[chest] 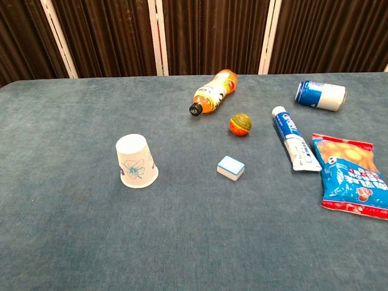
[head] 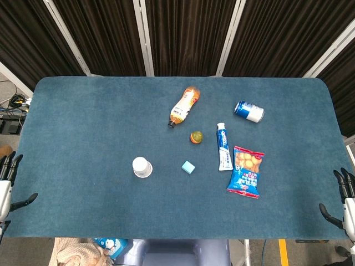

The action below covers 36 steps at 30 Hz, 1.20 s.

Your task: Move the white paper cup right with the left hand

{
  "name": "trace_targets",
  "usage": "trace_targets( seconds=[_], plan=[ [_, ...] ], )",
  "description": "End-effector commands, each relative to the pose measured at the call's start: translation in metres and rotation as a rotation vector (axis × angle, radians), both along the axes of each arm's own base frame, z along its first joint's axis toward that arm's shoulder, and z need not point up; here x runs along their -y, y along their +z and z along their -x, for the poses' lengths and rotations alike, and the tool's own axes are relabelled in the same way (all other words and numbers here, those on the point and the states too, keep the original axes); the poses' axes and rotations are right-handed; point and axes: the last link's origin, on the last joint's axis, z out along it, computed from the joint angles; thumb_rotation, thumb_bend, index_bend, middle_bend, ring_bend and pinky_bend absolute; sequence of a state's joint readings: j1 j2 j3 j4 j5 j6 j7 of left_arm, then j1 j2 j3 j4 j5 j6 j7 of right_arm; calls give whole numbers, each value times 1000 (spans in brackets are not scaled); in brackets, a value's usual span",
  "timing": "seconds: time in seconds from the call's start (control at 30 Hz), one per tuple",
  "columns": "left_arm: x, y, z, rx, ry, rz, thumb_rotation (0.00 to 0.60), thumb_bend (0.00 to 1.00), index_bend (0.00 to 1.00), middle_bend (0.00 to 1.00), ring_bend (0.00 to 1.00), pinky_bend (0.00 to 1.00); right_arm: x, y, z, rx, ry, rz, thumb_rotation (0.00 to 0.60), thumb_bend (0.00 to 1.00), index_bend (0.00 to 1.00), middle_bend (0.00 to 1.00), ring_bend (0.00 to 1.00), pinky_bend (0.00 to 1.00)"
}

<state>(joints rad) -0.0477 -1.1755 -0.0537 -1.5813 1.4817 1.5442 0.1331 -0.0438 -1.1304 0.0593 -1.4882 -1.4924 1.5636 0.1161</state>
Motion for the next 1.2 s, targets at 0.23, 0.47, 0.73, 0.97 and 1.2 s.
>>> trace_targets(
  seconds=[0.23, 0.47, 0.73, 0.97, 1.2],
  plan=[
    [1, 0, 0, -3, -1, 0, 600, 71, 0, 0, 0, 0, 0, 0, 0, 1, 2, -1, 600, 304, 0, 0, 0, 35],
    [0, -1, 0, 0, 0, 5, 600, 71, 0, 0, 0, 0, 0, -1, -1, 0, 1, -2, 600, 305, 0, 0, 0, 35],
    [-19, -5, -19, -33, -72, 54, 600, 70, 0, 0, 0, 0, 4, -4, 0, 4, -15, -14, 600, 305, 0, 0, 0, 36],
    [-58, -15, -64, -88, -179, 131, 600, 80, 0, 0, 0, 29, 4, -2, 1, 14, -17, -10, 600, 305, 0, 0, 0, 35],
    [-82, -36, -101, -93, -222, 204, 600, 123, 20, 116, 126, 245, 3, -3, 0, 10, -15, -15, 600, 305, 0, 0, 0, 35]
  ],
)
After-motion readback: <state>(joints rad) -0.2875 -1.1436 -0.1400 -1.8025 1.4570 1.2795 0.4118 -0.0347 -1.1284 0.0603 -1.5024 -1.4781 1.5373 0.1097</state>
